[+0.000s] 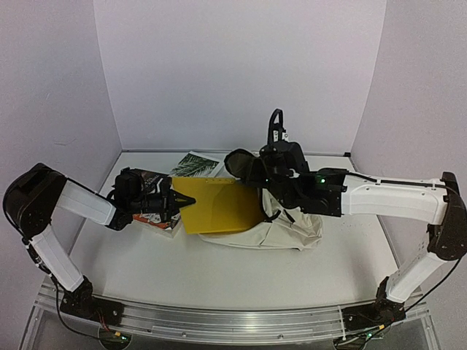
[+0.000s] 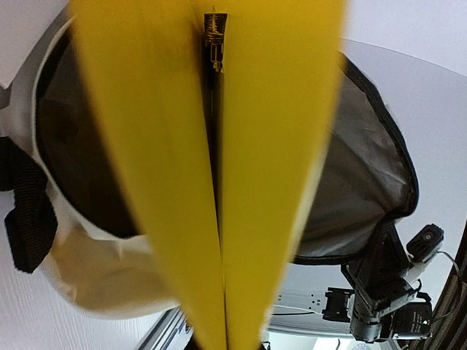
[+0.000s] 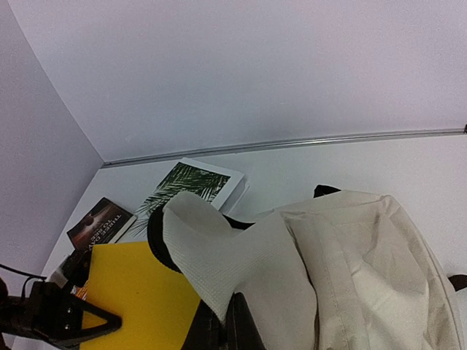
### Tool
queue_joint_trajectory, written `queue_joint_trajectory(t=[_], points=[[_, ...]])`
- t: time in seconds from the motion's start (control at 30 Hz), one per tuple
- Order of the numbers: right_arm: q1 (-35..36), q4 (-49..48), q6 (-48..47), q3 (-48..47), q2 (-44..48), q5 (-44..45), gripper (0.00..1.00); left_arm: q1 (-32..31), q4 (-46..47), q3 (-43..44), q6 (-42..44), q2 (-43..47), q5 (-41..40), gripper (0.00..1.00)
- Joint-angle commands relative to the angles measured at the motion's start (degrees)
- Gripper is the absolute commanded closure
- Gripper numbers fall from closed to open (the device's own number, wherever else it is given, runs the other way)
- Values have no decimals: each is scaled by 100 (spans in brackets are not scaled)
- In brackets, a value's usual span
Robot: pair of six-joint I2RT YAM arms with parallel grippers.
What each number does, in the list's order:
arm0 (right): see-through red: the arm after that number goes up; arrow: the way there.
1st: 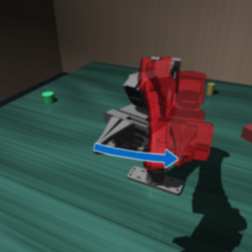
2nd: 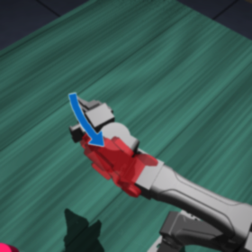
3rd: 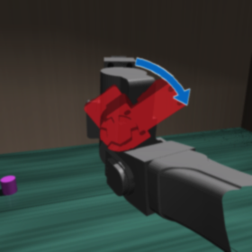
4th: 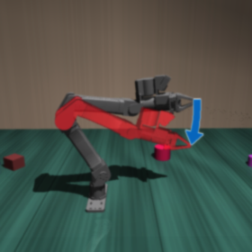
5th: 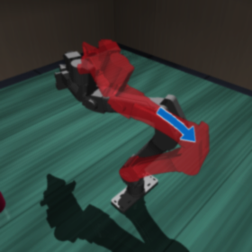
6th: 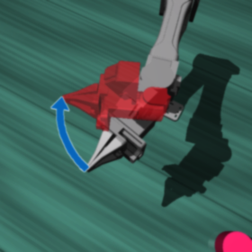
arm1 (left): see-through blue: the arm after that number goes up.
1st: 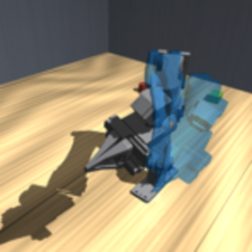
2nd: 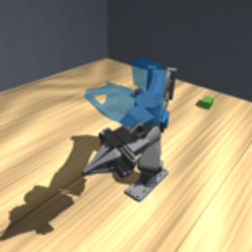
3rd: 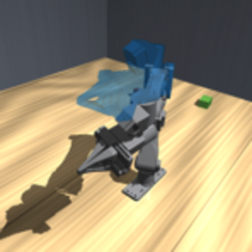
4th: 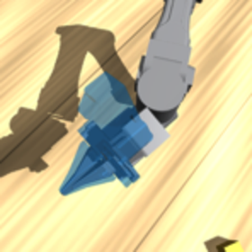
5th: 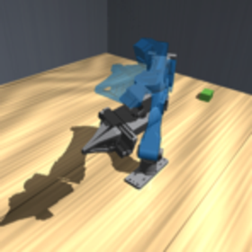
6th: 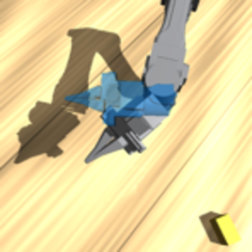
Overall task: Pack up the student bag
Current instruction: Place the files in the student bag.
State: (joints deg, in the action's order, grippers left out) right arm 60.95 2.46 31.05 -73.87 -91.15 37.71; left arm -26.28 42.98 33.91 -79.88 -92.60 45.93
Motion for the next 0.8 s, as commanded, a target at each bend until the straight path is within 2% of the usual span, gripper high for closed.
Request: queue_joint_trajectory(t=[0.0, 0.3, 0.57, 0.77], points=[[170, -942, -193, -26, 529, -286, 100, -311, 1019, 674, -5, -692, 232, 100], [205, -1106, -310, -7, 581, -193, 100, -878, 1191, 1600, 54, -1776, 145, 100], [207, -1116, -150, 138, 607, -324, 100, -1139, -505, 2440, 1178, -1974, -321, 100], [207, -1142, -50, 212, 633, -373, 100, -1305, -760, 3104, 1256, -2522, -275, 100]])
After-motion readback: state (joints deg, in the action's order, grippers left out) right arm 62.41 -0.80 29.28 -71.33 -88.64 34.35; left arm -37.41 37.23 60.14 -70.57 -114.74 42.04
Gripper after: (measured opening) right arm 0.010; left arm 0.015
